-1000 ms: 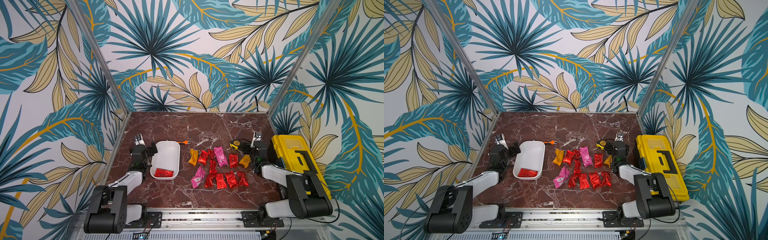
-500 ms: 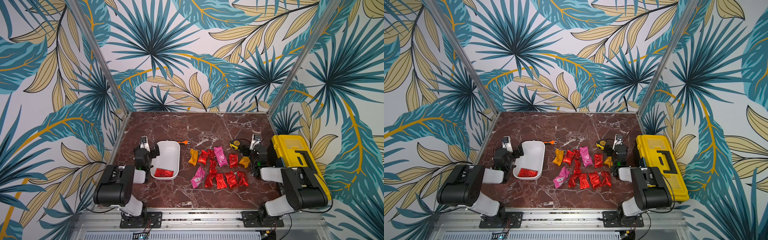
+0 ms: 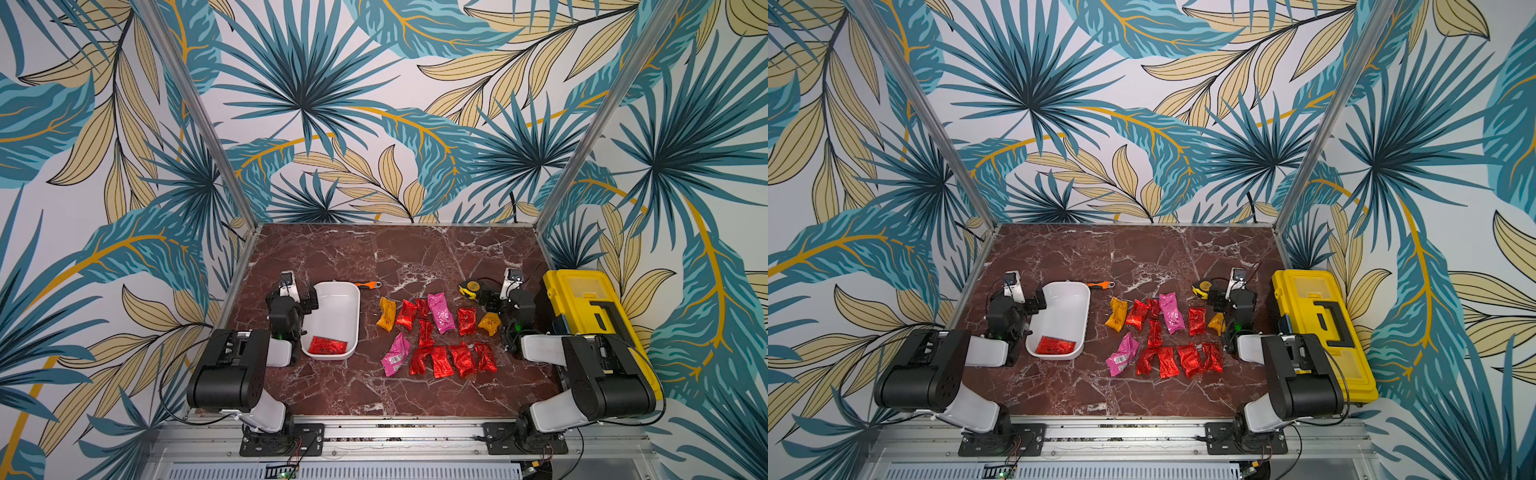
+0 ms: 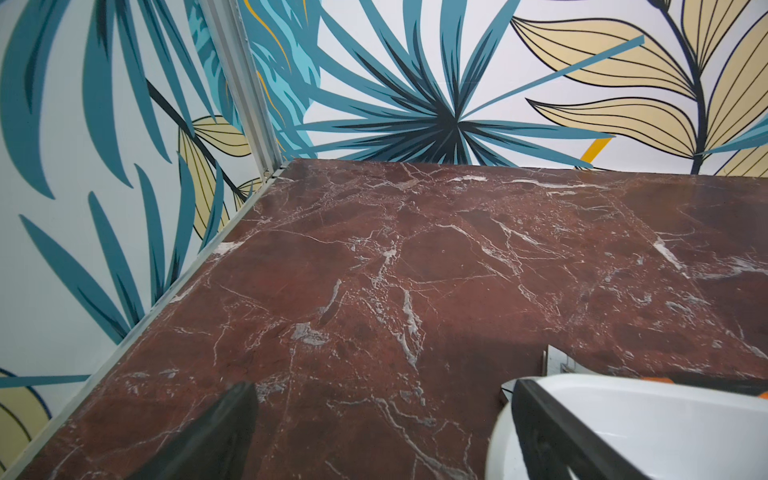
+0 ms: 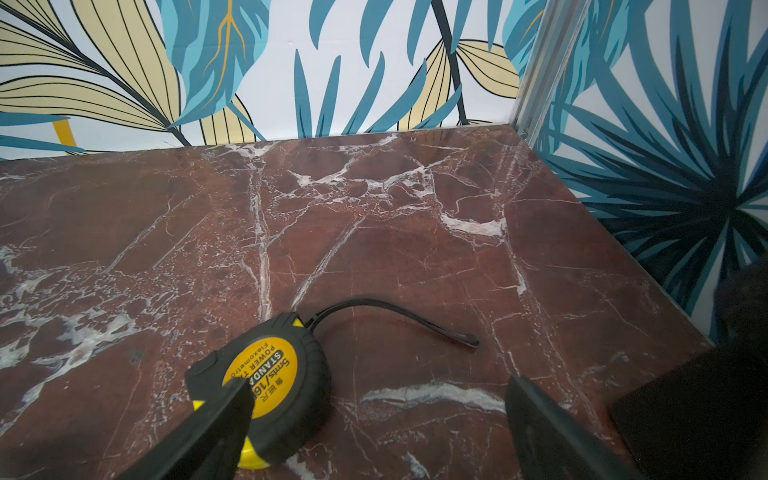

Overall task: Take the tea bags out of the storage box
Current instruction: Reset both arms

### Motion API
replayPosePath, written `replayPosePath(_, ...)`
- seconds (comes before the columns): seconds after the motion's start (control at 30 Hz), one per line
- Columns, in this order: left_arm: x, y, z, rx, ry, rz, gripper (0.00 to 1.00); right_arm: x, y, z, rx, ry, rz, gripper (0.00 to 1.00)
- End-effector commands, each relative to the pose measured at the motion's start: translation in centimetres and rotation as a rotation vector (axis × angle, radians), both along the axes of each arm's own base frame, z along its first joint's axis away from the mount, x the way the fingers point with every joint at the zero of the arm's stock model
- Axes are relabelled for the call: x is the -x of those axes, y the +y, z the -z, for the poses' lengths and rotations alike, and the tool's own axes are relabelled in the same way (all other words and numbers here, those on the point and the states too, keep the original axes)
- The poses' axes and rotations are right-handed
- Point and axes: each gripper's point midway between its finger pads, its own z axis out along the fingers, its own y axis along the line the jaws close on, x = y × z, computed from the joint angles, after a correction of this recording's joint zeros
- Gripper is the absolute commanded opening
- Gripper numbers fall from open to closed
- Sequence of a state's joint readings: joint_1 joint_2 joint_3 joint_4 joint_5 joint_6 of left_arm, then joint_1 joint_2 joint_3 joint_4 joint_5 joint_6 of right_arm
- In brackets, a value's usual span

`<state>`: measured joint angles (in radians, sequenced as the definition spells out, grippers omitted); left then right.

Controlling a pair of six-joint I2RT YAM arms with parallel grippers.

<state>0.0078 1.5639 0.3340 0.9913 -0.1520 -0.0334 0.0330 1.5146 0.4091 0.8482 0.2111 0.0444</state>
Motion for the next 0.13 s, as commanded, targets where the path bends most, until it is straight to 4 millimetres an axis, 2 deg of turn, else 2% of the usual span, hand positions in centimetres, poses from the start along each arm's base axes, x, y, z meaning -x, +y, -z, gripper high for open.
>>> replayPosePath(0.0, -1.07, -0.15, -0.84, 0.005, -0.010, 0.030, 1.00, 0.05, -0.06, -0.33, -0.011, -0.017, 0.002, 0.99)
replayPosePath(0.1, -0.95, -0.34, -0.89, -0.004, -0.017, 0.037, 1.00, 0.06, -0.03, -0.37, -0.012, -0.018, 0.001, 0.99)
